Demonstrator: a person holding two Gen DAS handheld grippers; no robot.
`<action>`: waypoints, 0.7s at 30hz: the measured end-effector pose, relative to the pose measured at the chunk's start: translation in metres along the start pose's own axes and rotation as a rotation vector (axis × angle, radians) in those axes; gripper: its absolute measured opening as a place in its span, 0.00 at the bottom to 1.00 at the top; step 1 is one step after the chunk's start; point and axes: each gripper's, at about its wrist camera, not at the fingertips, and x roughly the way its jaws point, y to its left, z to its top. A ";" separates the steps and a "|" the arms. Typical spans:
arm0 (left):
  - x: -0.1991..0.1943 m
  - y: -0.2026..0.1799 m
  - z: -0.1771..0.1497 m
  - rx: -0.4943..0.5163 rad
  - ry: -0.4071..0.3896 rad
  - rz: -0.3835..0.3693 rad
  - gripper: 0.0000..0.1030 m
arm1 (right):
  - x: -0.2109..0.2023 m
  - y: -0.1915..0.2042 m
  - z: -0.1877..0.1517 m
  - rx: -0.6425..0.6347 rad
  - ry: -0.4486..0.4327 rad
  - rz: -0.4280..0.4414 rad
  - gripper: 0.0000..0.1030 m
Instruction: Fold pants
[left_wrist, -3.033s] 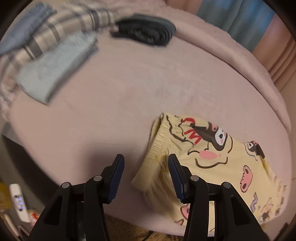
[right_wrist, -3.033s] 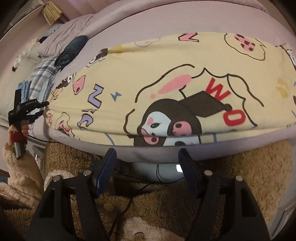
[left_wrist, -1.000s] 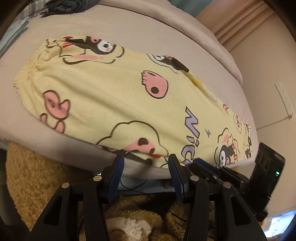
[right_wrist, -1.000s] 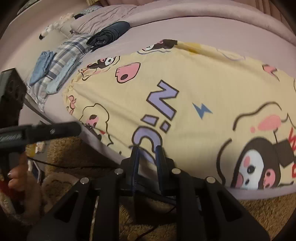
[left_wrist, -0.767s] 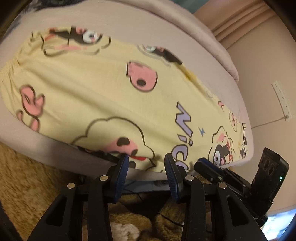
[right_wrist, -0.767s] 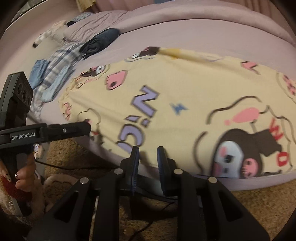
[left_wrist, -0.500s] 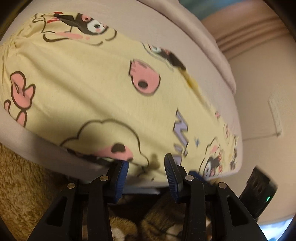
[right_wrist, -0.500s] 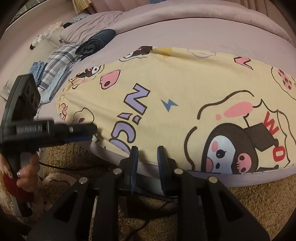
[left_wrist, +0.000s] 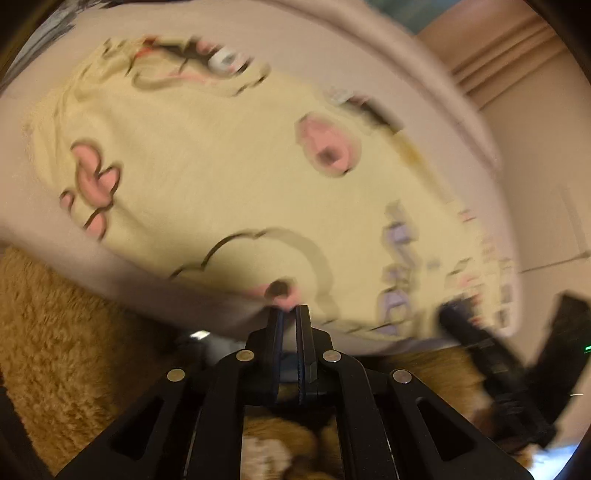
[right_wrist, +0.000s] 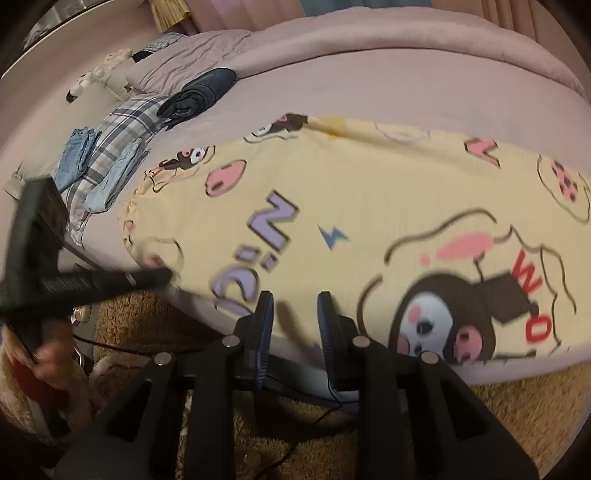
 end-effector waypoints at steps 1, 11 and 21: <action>0.005 0.003 -0.003 -0.005 0.013 0.023 0.01 | 0.002 0.002 0.002 -0.009 0.002 -0.005 0.31; -0.029 -0.001 0.013 0.006 -0.066 -0.013 0.01 | 0.024 0.018 -0.017 -0.107 0.029 -0.054 0.34; 0.020 -0.044 0.030 0.138 -0.055 -0.019 0.01 | -0.039 -0.060 -0.019 0.110 -0.089 -0.179 0.44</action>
